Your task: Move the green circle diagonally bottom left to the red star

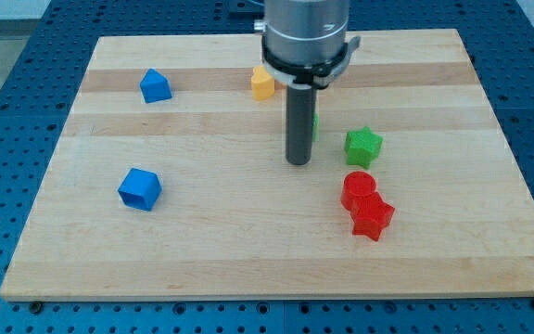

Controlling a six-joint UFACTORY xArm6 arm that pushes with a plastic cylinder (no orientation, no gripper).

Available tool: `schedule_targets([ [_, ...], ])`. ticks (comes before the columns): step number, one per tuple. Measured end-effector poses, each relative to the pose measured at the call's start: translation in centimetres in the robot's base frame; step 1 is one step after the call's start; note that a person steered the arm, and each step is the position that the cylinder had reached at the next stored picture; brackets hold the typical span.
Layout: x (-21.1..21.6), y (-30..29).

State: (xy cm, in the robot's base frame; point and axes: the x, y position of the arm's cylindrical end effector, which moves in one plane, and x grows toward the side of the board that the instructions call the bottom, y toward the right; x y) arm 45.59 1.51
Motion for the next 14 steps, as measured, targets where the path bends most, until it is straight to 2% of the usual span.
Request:
schedule_targets([
  [2,1.9,-6.0],
  [3,-0.8,-8.0],
  [5,-4.9,-4.9],
  [6,-8.3,-3.5],
  [8,-13.0,-3.5],
  [9,-13.1,-2.8],
  [10,-13.1,0.2],
  [11,-10.6,2.9],
  [12,-4.6,3.6],
  [13,-0.7,0.6],
  [14,-0.9,-3.1],
])
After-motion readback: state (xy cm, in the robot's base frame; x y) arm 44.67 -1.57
